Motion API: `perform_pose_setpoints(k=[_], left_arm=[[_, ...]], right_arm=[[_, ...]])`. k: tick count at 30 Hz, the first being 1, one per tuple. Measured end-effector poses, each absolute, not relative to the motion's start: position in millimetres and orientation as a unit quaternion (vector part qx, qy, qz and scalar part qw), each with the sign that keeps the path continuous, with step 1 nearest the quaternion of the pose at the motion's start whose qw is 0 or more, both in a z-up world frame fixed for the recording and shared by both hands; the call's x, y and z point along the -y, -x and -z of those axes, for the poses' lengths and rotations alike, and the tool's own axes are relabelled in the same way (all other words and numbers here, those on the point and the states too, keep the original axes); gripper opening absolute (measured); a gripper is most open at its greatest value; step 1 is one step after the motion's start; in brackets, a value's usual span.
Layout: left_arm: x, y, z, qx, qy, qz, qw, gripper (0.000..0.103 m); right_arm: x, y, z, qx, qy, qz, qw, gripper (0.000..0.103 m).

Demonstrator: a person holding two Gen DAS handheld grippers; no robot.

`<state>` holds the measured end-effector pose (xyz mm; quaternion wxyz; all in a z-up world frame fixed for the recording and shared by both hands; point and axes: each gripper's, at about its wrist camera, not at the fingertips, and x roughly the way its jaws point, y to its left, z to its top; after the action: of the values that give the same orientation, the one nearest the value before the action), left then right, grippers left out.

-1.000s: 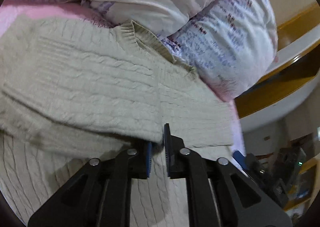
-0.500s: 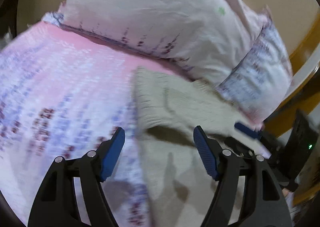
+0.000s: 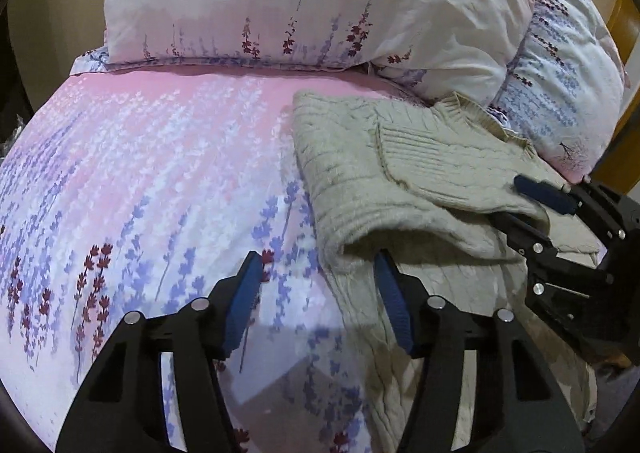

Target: Fold small clothes

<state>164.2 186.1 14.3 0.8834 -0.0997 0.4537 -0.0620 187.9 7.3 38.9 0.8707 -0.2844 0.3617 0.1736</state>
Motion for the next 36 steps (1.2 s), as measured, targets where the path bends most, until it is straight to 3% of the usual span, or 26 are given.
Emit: perform_pose_setpoints(k=[2, 6, 10, 13, 16, 18, 19, 27, 28, 30, 36], left_arm=[[-187.7, -168.9, -14.8, -0.453, 0.108, 0.056, 0.883, 0.053], [-186.5, -175.1, -14.3, -0.452, 0.114, 0.053, 0.883, 0.033], [-177.7, -178.4, -14.0, -0.449, 0.098, 0.054, 0.886, 0.030], [-168.9, -179.9, -12.6, -0.451, 0.094, 0.075, 0.884, 0.030], [-153.8, -181.6, -11.5, -0.451, 0.066, 0.073, 0.887, 0.030], [-149.2, -184.1, -11.1, -0.452, 0.060, 0.070, 0.887, 0.030], [-150.5, -185.4, -10.9, -0.454, 0.067, 0.069, 0.886, 0.030], [-155.2, -185.4, -12.1, -0.458, 0.086, 0.065, 0.882, 0.030], [-155.1, -185.8, -12.4, -0.458, 0.086, 0.065, 0.882, 0.030], [-154.9, -186.0, -12.6, -0.458, 0.087, 0.065, 0.882, 0.030], [-154.6, -187.5, -14.0, -0.462, 0.093, 0.063, 0.880, 0.030]], right_arm=[[-9.9, -190.7, -37.2, -0.347, 0.286, -0.163, 0.878, 0.009], [37.2, -195.0, -69.2, -0.320, 0.141, -0.126, 0.928, 0.008], [138.1, -191.0, -99.0, -0.310, -0.062, -0.059, 0.947, 0.008], [208.9, -180.3, -87.6, -0.323, -0.172, 0.004, 0.931, 0.008], [244.5, -184.6, -54.9, -0.385, -0.242, 0.002, 0.891, 0.012], [261.3, -185.3, -38.1, -0.407, -0.295, 0.002, 0.865, 0.026], [267.7, -185.9, -33.6, -0.411, -0.312, 0.001, 0.856, 0.027], [317.7, -175.4, -25.7, -0.391, -0.387, 0.043, 0.834, 0.029], [323.2, -177.8, -23.8, -0.393, -0.388, 0.047, 0.832, 0.027], [325.4, -187.4, -21.6, -0.411, -0.368, 0.041, 0.833, 0.007], [324.5, -175.9, -51.5, -0.342, -0.340, 0.019, 0.876, 0.007]])
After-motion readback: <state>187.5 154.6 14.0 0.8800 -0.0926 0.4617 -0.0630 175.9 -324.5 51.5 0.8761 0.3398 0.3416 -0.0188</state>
